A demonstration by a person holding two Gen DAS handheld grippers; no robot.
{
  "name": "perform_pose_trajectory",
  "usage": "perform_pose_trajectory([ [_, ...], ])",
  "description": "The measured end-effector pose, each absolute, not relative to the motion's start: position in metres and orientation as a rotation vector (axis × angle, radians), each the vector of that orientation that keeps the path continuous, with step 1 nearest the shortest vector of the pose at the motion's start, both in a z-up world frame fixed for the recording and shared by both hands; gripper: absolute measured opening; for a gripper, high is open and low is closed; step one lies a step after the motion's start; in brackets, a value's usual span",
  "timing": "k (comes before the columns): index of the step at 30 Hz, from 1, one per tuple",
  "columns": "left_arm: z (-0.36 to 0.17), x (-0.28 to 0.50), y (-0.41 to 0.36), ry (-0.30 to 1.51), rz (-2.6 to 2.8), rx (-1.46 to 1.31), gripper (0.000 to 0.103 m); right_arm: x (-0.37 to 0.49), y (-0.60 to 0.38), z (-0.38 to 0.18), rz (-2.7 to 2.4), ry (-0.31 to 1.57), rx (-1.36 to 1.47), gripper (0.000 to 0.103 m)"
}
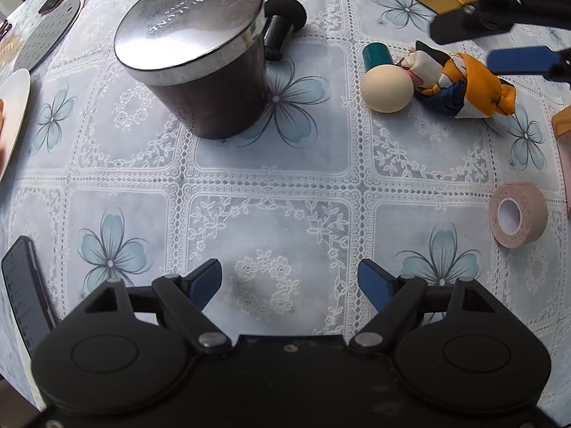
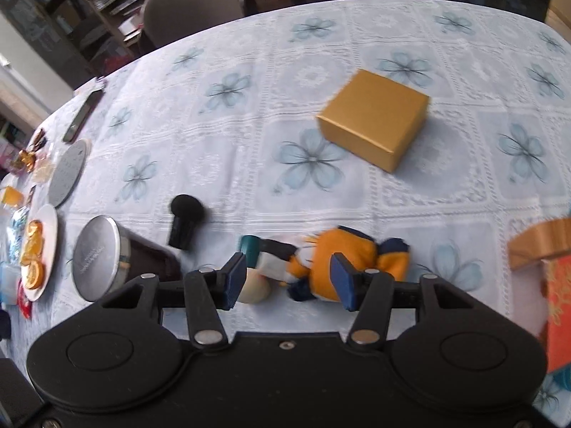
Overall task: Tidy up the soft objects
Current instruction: 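Grasp the wooden ball with teal peg using the right gripper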
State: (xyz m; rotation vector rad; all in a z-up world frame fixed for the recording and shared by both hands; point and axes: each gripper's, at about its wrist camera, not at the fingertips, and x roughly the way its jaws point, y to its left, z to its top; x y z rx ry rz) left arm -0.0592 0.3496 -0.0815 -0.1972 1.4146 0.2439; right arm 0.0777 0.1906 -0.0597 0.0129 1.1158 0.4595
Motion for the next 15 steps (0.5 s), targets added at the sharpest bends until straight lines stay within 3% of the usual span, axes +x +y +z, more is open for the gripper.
perform_pose_trajectory([
  [15, -0.090, -0.068, 0.368, 1.435, 0.271, -0.228, 0.082, 0.061, 0.239, -0.086, 0.622, 1.113, -0.181, 0.045],
])
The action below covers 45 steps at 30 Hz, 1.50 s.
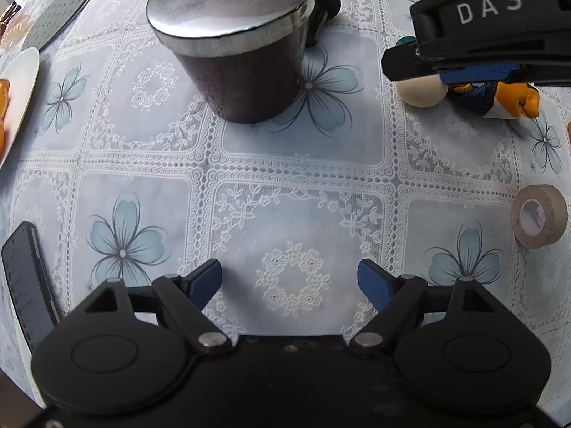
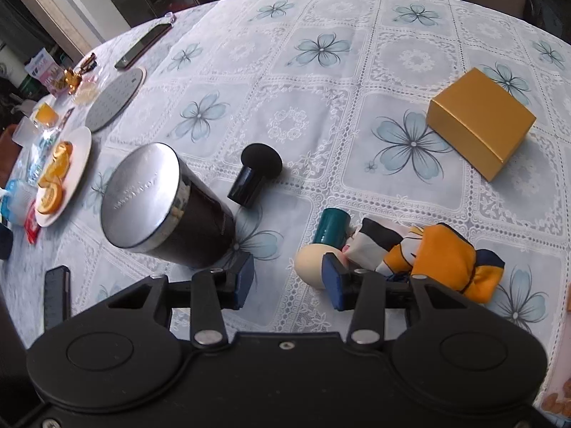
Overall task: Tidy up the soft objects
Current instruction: 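Grasp the wooden ball with teal peg using the right gripper, then grasp the beige tape roll with the left gripper while the right holds the ball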
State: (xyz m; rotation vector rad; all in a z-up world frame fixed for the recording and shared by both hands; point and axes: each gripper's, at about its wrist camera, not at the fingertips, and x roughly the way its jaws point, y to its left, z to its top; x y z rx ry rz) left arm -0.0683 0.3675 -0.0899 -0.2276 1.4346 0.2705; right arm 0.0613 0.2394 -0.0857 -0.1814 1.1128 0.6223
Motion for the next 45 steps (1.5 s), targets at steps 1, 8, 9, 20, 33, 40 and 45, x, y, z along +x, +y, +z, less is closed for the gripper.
perform_pose_trajectory([
  [1, -0.091, -0.069, 0.368, 1.436, 0.271, -0.229, 0.082, 0.061, 0.240, -0.086, 0.624, 1.108, -0.195, 0.045],
  [8, -0.092, -0.075, 0.367, 1.436, 0.271, -0.235, 0.082, 0.052, 0.248, -0.088, 0.575, 1.042, -0.331, 0.045],
  [9, -0.092, -0.075, 0.367, 1.435, 0.272, -0.235, 0.082, 0.053, 0.249, -0.091, 0.573, 1.046, -0.341, 0.045],
  [20, -0.085, -0.083, 0.366, 1.413, 0.286, -0.245, 0.082, 0.052, 0.230, -0.083, 0.611, 1.074, -0.259, 0.037],
  [33, -0.063, -0.047, 0.294, 1.335, 0.148, -0.216, 0.082, 0.062, 0.112, -0.019, 0.402, 1.057, -0.004, 0.037],
  [40, -0.058, -0.027, 0.243, 1.281, 0.078, -0.183, 0.087, 0.047, 0.077, -0.025, 0.360, 1.080, 0.003, 0.037],
  [45, -0.061, -0.019, 0.232, 1.281, 0.075, -0.175, 0.087, 0.037, 0.062, -0.022, 0.362, 1.075, 0.018, 0.037],
])
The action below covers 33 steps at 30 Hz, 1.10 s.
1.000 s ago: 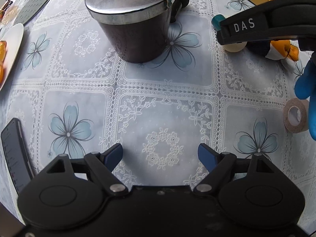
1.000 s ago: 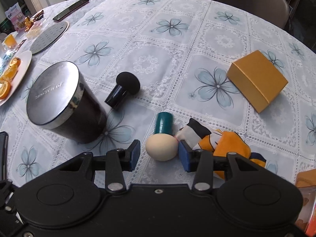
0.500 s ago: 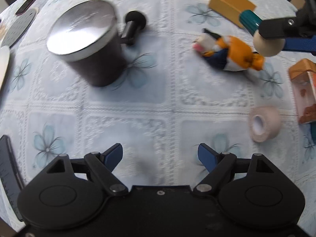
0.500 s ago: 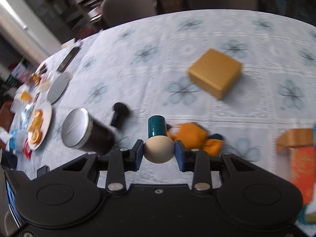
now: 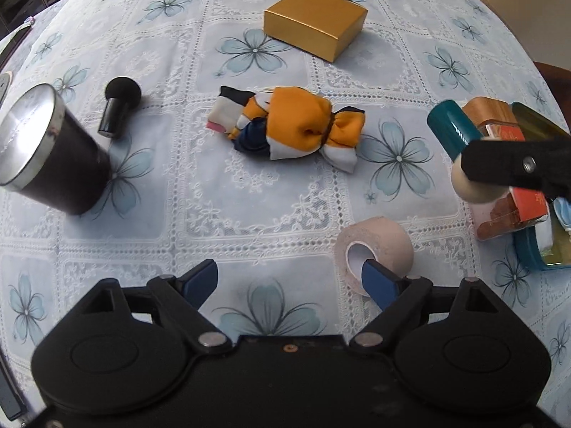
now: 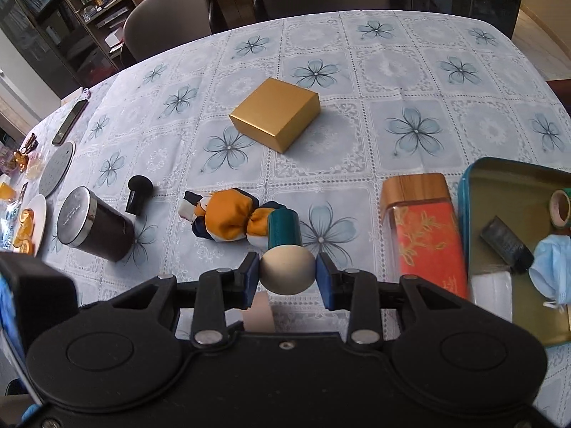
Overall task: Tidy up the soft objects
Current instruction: 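Grasp the beige tape roll with the left gripper while the right holds the ball, then carry the ball and tape roll into the tray and open both grippers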
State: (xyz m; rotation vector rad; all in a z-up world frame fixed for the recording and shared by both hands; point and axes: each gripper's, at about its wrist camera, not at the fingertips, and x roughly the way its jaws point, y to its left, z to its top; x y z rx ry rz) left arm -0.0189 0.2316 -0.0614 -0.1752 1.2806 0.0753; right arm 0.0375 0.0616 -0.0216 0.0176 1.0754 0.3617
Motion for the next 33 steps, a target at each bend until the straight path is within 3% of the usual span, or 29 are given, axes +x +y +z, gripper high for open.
perform_pose_trajectory([
  [25, -0.084, 0.024, 0.160, 1.272, -0.023, -0.049, 0.089, 0.016, 0.008, -0.004, 0.299, 1.043, 0.080, 0.037],
  [33, -0.091, 0.027, 0.155, 1.305, -0.023, -0.029, 0.054, 0.014, -0.002, -0.006, 0.292, 1.056, 0.090, 0.037],
])
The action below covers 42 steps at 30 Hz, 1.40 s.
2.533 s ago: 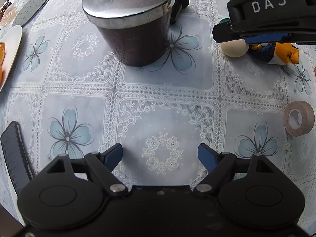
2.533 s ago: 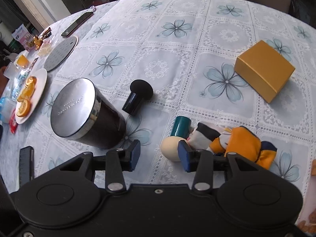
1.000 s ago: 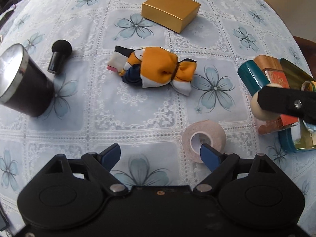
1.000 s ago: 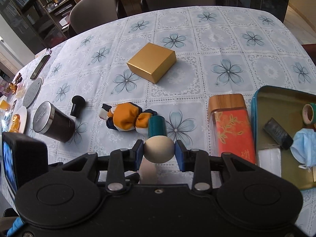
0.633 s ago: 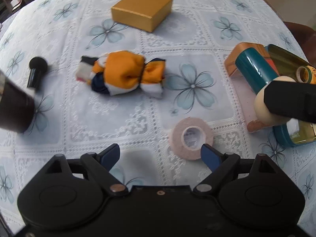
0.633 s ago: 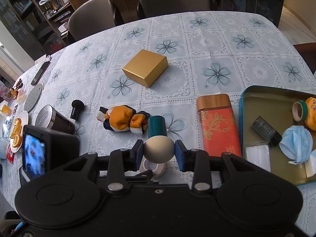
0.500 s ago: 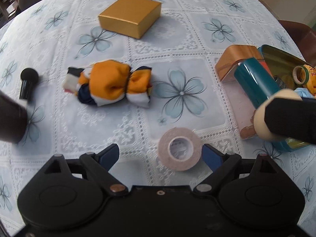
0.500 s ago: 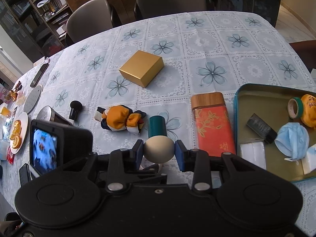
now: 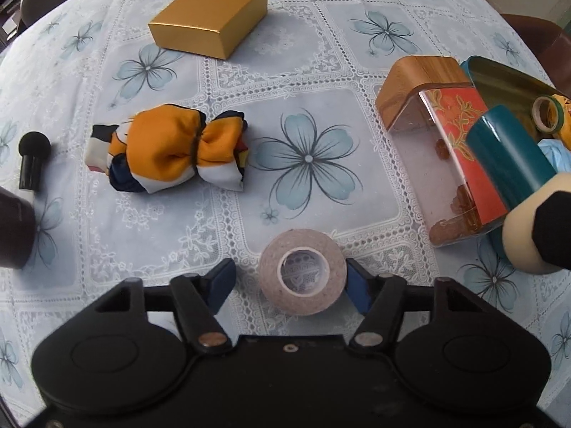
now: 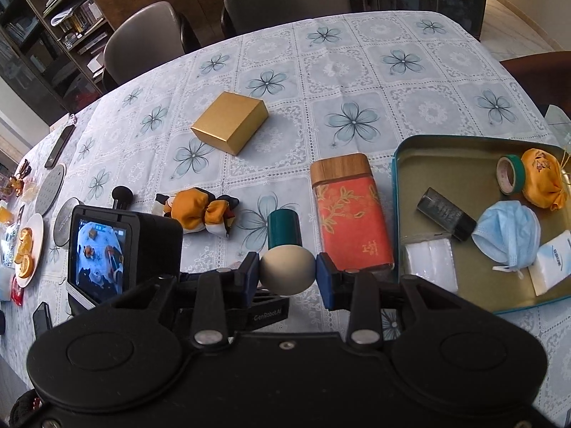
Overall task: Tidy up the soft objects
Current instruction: 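Carry the ball and tape roll into the tray and open both grippers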
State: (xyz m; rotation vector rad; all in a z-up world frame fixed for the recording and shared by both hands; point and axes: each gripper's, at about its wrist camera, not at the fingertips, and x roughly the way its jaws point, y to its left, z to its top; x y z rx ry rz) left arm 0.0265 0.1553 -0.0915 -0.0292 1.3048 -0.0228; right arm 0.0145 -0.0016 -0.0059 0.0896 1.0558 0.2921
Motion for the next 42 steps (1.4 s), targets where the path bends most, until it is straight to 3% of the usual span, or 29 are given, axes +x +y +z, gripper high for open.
perform_pose_trajectory([
  [2, -0.088, 0.026, 0.160, 1.309, -0.027, -0.054, 0.046, 0.013, -0.003, -0.006, 0.298, 1.061, 0.087, 0.037],
  [19, -0.032, -0.028, 0.191, 1.330, 0.042, -0.122, 0.046, -0.030, -0.051, -0.029, 0.373, 1.200, -0.012, 0.037],
  [28, 0.013, 0.011, 0.096, 1.251, -0.109, -0.093, 0.046, -0.024, -0.135, -0.022, 0.229, 1.168, 0.109, 0.037],
  [42, 0.022, 0.111, -0.054, 1.187, -0.186, 0.027, 0.046, 0.018, -0.240, 0.005, 0.057, 0.997, 0.206, 0.038],
])
